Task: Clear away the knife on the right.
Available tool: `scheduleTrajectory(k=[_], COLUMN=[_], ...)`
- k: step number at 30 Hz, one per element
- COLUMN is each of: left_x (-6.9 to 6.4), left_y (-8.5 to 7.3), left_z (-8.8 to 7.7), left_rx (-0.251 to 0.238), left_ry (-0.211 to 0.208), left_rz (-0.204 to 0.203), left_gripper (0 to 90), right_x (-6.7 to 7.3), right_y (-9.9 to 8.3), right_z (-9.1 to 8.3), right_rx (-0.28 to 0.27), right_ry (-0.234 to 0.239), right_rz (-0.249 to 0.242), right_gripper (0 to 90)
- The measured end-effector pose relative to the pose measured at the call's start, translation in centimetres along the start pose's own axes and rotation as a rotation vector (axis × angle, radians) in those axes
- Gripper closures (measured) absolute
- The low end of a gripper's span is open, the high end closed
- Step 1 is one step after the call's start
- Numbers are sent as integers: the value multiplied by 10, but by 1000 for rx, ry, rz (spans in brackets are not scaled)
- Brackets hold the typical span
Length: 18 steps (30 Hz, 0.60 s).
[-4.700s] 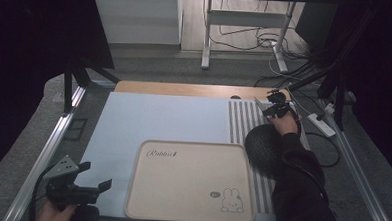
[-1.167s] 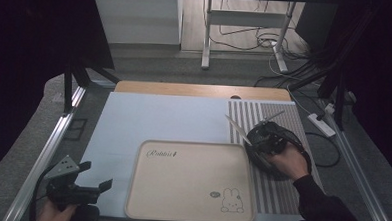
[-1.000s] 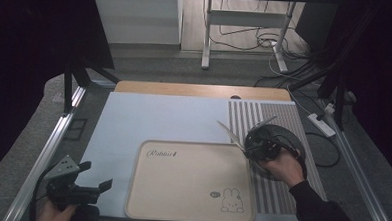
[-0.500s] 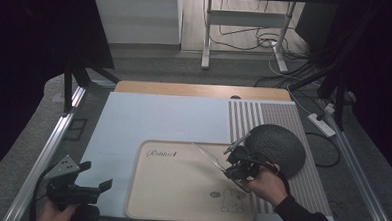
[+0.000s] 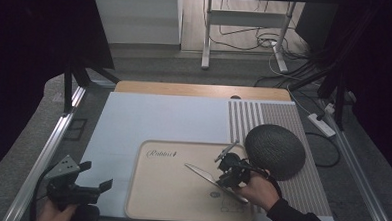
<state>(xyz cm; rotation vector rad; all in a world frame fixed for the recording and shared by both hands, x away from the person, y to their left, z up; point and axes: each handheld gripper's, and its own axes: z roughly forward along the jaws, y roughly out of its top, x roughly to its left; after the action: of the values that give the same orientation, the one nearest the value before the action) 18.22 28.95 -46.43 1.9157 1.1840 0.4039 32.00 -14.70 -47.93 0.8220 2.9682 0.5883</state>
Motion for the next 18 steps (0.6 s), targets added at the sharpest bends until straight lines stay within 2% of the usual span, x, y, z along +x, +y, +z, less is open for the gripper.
scheduleTrajectory(k=[2, 3, 4, 5, 7, 8, 12, 13, 18], left_x=[0, 0, 0, 0, 0, 0, 0, 0, 0], left_y=[0, 0, 0, 0, 0, 0, 0, 0, 0], left_z=[0, 0, 0, 0, 0, 0, 0, 0, 0], left_rx=[0, 0, 1, 1, 1, 1, -1, -1, 0], left_ry=[-1, 0, 0, 0, 1, 0, -1, -1, 0], left_rz=[0, 0, 0, 0, 0, -1, -2, -1, 3], left_gripper=[14, 14, 14, 14, 14, 14, 14, 15, 15], right_x=[2, 4, 8, 12, 18, 21, 19, 17, 2], right_y=[8, 13, 17, 22, 31, 35, 39, 38, 33], right_z=[-1, 1, 3, 7, 16, 21, 41, 43, 37], right_rx=[-31, -36, -34, -32, -15, -7, 30, 21, 26], right_ry=[19, 21, 29, 36, 26, 26, 21, 32, -28], right_rz=[-19, -44, -81, -122, -179, -191, -200, -192, -147], right_gripper=[735, 767, 853, 896, 897, 897, 898, 898, 898])
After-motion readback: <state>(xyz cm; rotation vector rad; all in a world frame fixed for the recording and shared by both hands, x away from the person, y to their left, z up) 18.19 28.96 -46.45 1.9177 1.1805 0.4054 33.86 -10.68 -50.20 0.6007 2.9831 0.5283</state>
